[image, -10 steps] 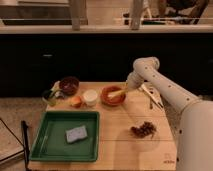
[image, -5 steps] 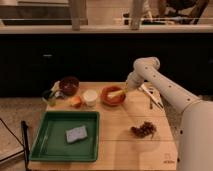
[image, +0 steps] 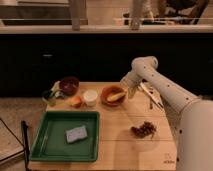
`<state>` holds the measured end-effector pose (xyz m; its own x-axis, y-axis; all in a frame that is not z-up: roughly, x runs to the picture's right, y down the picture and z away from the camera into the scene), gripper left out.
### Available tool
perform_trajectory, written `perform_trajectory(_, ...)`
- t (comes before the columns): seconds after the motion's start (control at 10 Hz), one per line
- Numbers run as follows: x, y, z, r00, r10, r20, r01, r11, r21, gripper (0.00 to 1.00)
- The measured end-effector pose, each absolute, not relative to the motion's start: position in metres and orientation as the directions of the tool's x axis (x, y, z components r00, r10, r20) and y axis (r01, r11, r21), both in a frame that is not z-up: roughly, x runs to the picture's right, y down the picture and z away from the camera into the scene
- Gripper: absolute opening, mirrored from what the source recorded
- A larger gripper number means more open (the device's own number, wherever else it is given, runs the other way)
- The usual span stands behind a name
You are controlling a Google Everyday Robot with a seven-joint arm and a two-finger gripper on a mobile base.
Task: Place banana in red bowl
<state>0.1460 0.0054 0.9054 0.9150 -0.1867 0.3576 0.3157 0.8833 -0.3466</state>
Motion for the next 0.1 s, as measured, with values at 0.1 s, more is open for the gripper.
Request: perform_trajectory(0.1,0.1455,0.0048,0.9040,0.910,-0.191,0.368,0.321,0.887,-0.333,0.80)
